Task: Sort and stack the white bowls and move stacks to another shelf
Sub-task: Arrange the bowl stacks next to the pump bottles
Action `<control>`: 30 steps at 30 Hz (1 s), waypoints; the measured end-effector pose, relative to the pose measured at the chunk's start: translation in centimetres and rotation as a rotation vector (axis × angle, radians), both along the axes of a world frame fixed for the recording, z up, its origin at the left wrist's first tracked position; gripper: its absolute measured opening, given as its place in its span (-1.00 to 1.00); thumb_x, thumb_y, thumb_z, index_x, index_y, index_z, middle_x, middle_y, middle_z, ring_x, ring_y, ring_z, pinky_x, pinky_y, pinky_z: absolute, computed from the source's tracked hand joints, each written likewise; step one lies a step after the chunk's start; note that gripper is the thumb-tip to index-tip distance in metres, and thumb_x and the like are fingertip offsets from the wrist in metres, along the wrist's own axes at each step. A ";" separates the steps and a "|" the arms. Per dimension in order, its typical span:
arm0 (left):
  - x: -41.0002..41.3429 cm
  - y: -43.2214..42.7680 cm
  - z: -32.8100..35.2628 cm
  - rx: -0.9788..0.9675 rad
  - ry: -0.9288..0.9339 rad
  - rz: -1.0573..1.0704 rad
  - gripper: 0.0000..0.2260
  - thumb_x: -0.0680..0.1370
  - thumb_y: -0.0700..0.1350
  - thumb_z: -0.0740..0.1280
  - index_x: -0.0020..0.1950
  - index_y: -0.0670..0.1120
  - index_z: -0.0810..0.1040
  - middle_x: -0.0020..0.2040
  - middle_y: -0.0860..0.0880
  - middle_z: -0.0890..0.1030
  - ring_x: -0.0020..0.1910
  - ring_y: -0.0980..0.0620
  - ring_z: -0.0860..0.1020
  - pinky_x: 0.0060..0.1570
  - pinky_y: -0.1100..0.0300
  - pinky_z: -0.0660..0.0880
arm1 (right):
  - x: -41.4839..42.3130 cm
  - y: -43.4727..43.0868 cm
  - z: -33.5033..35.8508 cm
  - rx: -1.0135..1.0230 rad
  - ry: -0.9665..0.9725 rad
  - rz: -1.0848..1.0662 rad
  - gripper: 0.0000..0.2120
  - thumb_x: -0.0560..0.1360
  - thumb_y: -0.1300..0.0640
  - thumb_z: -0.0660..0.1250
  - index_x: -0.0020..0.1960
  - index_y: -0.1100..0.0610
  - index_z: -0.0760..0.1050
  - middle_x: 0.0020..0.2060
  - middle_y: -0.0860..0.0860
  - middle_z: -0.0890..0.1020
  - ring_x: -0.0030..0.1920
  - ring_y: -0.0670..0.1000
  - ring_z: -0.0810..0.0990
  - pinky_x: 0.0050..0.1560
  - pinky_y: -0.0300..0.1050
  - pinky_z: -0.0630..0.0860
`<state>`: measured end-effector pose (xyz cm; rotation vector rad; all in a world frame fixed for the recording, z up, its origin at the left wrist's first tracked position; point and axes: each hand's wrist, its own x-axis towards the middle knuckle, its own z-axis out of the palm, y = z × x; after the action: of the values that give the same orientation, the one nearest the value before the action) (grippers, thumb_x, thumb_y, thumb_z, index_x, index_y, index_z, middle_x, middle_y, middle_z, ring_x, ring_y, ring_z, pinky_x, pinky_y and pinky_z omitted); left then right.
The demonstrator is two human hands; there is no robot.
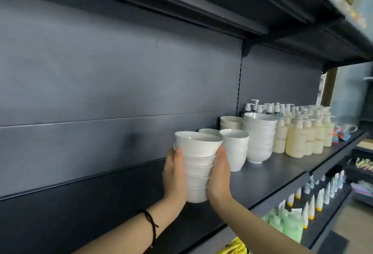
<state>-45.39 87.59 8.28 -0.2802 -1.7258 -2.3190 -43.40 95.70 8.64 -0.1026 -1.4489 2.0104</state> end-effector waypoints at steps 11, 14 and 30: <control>-8.4 4.0 -0.1 0.066 -0.035 0.035 -0.69 0.58 0.17 0.12 0.14 0.05 0.53 0.03 -0.03 0.64 0.01 0.01 0.60 -0.12 0.11 0.48 | -8.9 4.5 0.4 0.071 -0.003 0.053 -0.59 0.66 -0.04 0.09 -0.21 -0.13 0.64 -0.16 -0.14 0.73 -0.07 -0.11 0.66 -0.02 -0.16 0.53; -10.0 4.5 -0.4 0.062 -0.031 0.035 -0.59 0.43 0.22 0.11 0.12 0.07 0.53 0.03 -0.02 0.65 0.03 -0.01 0.60 -0.06 0.07 0.49 | -10.6 5.2 -0.2 0.077 -0.011 0.068 -0.61 0.67 -0.04 0.08 -0.14 -0.11 0.64 -0.08 -0.09 0.74 0.04 -0.04 0.67 0.08 -0.09 0.54; -15.5 6.8 -2.1 0.026 0.026 0.111 -0.46 0.32 0.28 0.21 0.21 0.06 0.52 0.13 0.01 0.65 0.15 -0.01 0.59 0.23 -0.09 0.48 | -17.4 8.6 -2.6 0.029 0.019 0.214 -0.65 0.69 0.05 0.03 0.03 0.03 0.59 -0.21 -0.21 0.73 -0.17 -0.33 0.64 -0.21 -0.48 0.49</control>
<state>-60.87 94.35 6.21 -0.2029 -1.6539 -2.2470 -60.75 104.27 6.06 0.0873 -1.5316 2.1521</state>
